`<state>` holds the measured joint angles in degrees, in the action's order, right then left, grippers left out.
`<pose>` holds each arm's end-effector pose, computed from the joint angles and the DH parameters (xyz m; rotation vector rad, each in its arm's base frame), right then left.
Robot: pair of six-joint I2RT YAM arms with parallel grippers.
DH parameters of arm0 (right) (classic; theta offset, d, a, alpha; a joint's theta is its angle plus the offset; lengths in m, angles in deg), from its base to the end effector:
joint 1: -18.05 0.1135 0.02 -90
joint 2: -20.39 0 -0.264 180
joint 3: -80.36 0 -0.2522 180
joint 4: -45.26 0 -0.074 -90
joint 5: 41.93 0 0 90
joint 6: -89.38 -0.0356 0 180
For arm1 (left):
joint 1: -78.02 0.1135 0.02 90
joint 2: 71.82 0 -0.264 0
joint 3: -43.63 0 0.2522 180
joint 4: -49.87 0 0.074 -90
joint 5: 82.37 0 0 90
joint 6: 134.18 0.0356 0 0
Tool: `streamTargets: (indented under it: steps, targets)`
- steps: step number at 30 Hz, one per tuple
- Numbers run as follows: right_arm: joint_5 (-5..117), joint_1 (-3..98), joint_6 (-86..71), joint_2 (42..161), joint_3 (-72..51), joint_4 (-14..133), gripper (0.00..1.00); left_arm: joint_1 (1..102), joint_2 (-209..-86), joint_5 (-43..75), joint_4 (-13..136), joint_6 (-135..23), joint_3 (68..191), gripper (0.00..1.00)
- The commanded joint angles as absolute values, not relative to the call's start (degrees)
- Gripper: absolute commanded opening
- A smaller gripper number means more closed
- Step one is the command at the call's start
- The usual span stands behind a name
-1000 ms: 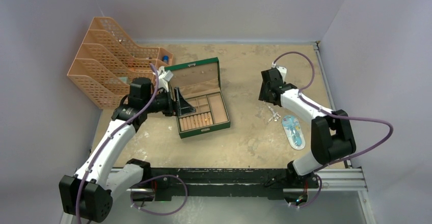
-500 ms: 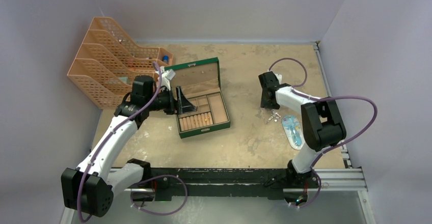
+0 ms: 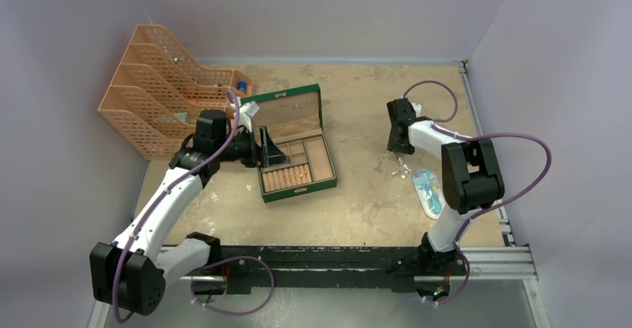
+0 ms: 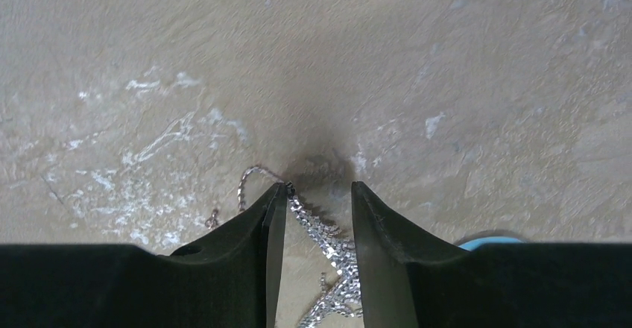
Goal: Organize the mixed jewelry
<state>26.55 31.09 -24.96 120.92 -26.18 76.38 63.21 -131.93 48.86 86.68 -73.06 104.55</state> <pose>0.3432 0.0661 0.1673 0.3797 2.4670 -0.2211 0.2088 -0.0795 0.2867 0.1517 2.2744 -1.2061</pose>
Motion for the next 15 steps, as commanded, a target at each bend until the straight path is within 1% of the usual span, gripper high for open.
streamTargets:
  steps: [1,6,10,12,15]
  targets:
    - [27.56,29.08,-25.83,122.34,-25.69,76.9,0.4,62.82,-132.71,50.32,83.07,-72.07,106.88,0.71]
    - [35.6,26.72,-27.3,122.07,-27.84,73.67,0.34,62.8,-133.34,51.4,82.58,-72.83,107.17,0.7]
    - [41.31,25.53,-27.98,122.17,-30.7,70.47,0.23,62.66,-134.95,54.01,81.28,-73.35,108.24,0.7]
    - [41.61,25.54,-28.12,123.09,-31.3,70.35,0.17,62.35,-135.84,54.9,80.93,-72.96,108.87,0.69]
    - [40.87,25.53,-28.33,123.2,-31.58,70.42,0.04,61.84,-136.68,55.21,80.54,-72.96,109.74,0.68]
